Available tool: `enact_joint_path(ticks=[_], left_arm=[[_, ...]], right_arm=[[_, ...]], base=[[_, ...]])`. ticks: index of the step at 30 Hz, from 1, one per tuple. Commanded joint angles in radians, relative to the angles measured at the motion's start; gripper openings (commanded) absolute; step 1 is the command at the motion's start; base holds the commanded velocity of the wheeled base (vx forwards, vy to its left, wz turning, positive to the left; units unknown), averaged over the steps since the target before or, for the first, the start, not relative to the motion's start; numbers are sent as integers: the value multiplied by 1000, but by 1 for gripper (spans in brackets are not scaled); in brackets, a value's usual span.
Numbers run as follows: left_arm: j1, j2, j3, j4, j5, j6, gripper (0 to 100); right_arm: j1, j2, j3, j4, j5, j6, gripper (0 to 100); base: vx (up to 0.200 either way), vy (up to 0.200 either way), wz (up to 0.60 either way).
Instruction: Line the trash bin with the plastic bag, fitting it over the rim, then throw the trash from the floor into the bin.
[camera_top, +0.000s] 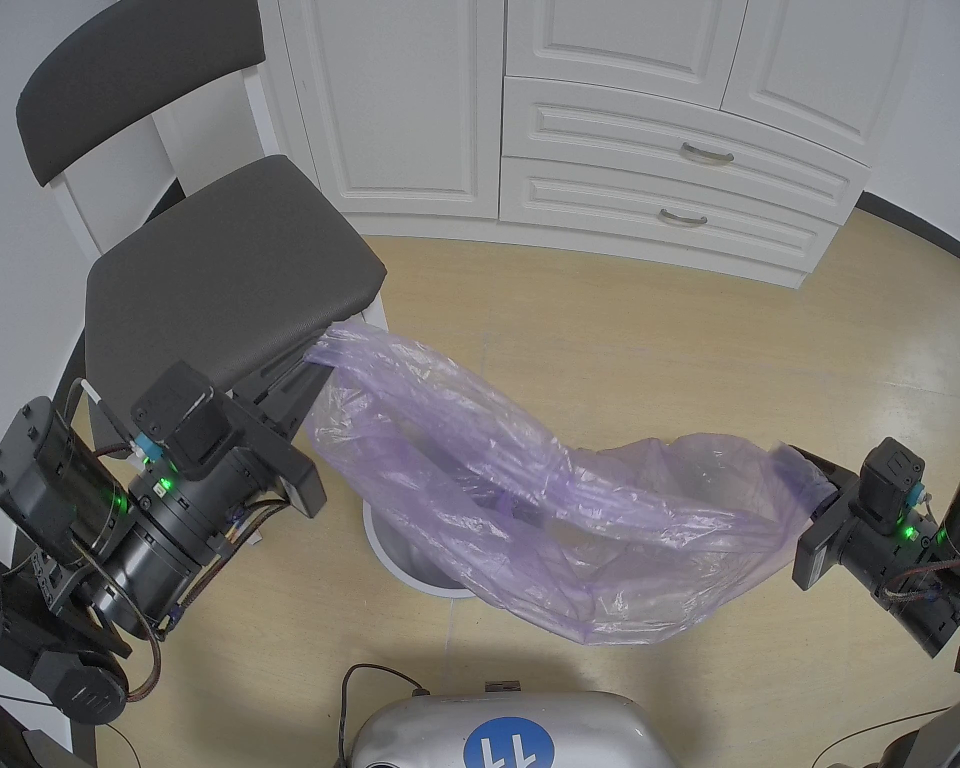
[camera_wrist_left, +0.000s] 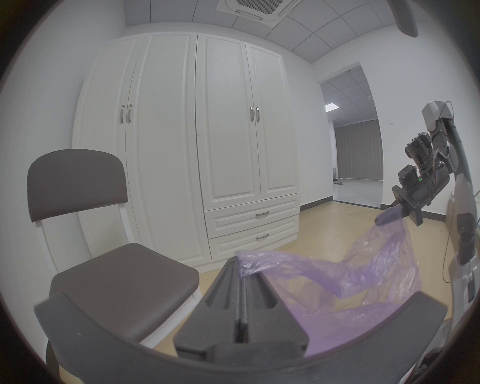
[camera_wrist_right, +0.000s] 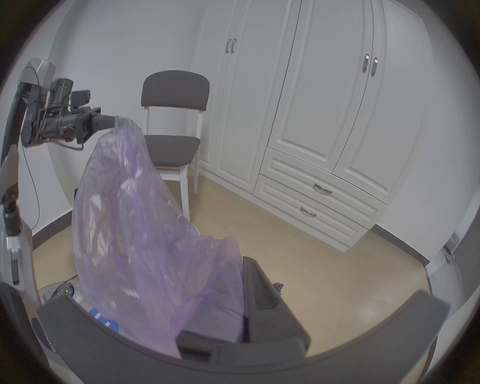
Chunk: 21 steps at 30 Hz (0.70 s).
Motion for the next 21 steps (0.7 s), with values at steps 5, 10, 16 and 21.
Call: enact_joint_path(ticks=[5,10,16,21], left_arm=[[-50,61,-9,-37,2,-2,0],[-106,66,-9,-37,2,-9,0],[-170,115,-3,-40,8,-11,0],[-207,138,-7,-42,10,-16,0]], right_arm=[[64,215,0,-250,-9,57,0],[103,377,0,-523,-13,69,0],[147,457,-11,-658,-10,83,0],[201,480,-38,-664,-2,143,0]], base=[[0,0,0],[0,0,0],[0,0,0],[0,0,0]])
